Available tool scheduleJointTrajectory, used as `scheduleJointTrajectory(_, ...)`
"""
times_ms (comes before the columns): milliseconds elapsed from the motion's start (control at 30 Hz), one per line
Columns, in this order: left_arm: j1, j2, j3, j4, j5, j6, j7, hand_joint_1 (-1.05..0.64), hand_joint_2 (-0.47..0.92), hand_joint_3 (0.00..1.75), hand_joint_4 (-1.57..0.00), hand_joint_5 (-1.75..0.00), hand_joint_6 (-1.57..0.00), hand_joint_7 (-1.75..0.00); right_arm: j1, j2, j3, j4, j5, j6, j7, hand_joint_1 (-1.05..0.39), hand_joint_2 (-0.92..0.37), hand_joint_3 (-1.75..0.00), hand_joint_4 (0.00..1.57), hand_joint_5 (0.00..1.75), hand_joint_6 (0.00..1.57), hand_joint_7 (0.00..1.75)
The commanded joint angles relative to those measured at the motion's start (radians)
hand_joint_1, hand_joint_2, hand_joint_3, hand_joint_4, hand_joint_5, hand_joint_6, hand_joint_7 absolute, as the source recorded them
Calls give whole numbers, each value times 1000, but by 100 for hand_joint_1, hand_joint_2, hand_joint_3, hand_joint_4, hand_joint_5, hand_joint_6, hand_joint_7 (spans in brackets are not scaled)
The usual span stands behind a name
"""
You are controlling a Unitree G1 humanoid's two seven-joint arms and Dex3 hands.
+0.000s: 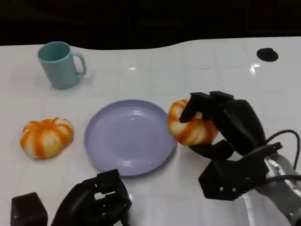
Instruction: Grasp the bread from the table and place it into the plate.
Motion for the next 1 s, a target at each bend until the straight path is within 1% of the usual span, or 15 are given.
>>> scheduleJointTrajectory(33,3,16,8,5,-1,-1,-1,-60,69,61,-79,-175,-76,-142,-65,51,9,75,7,-37,-17,-4,-19,-147,100,175,84,155)
scheduleJointTrajectory(233,6,15,7,2,-3,1,-2,-60,69,61,-79,-175,-77,-141,-140,131,40,205,-22,-55,-74,-7,-19,-147,102,175,86,157)
scheduleJointTrajectory(333,7,14,5,3,2,-9,-1,-60,70,61,-79,-175,-76,-141,-171,169,56,260,-35,-44,-106,-7,-20,-150,101,175,80,170)
scheduleJointTrajectory(400,7,13,5,4,0,-8,-2,-60,69,61,-79,-175,-77,-141,-184,181,61,286,-42,-48,-130,-6,-19,-151,103,175,79,174)
scheduleJointTrajectory(567,11,14,3,-7,-3,4,-2,-59,69,61,-79,-175,-77,-141,-214,231,60,353,-34,-39,-151,-5,-24,-145,97,175,76,175)
scheduleJointTrajectory(600,12,14,3,-6,-2,2,-1,-59,69,61,-79,-175,-77,-140,-219,237,58,359,-29,-34,-141,-6,-25,-143,94,175,75,170)
scheduleJointTrajectory(633,12,14,3,-6,-1,1,0,-59,69,61,-79,-175,-77,-140,-222,241,57,363,-24,-32,-132,-8,-30,-135,87,174,75,148)
scheduleJointTrajectory(700,13,14,2,-9,-1,3,0,-59,69,61,-79,-175,-77,-140,-228,246,57,368,-12,-27,-94,-10,-35,-123,80,169,76,125)
scheduleJointTrajectory(767,15,15,1,-11,3,0,2,-59,69,62,-79,-175,-77,-141,-231,239,66,361,-5,-17,-21,-17,-46,-97,57,135,65,78)
scheduleJointTrajectory(800,14,16,1,-11,4,-1,2,-58,69,62,-78,-175,-76,-141,-230,234,70,355,-2,-14,13,-21,-51,-85,44,104,59,52)
scheduleJointTrajectory(833,15,16,0,-12,6,-1,4,-58,69,62,-78,-175,-76,-141,-228,230,73,348,1,-12,41,-23,-56,-74,38,84,56,37)
scheduleJointTrajectory(867,15,16,0,-13,5,-1,3,-58,69,62,-78,-175,-76,-141,-226,225,76,338,1,-6,70,-25,-62,-62,35,70,54,26)
scheduleJointTrajectory(900,16,16,0,-14,4,1,2,-58,69,63,-79,-175,-76,-141,-223,223,77,330,2,-1,91,-30,-70,-48,26,62,49,17)
scheduleJointTrajectory(933,17,15,0,-16,3,2,3,-58,69,63,-79,-175,-76,-141,-219,220,78,319,4,7,113,-36,-79,-30,17,60,45,10)
scheduleJointTrajectory(1000,17,15,0,-17,2,2,2,-58,69,63,-79,-175,-77,-141,-210,214,79,297,9,21,151,-43,-89,-13,5,66,39,4)
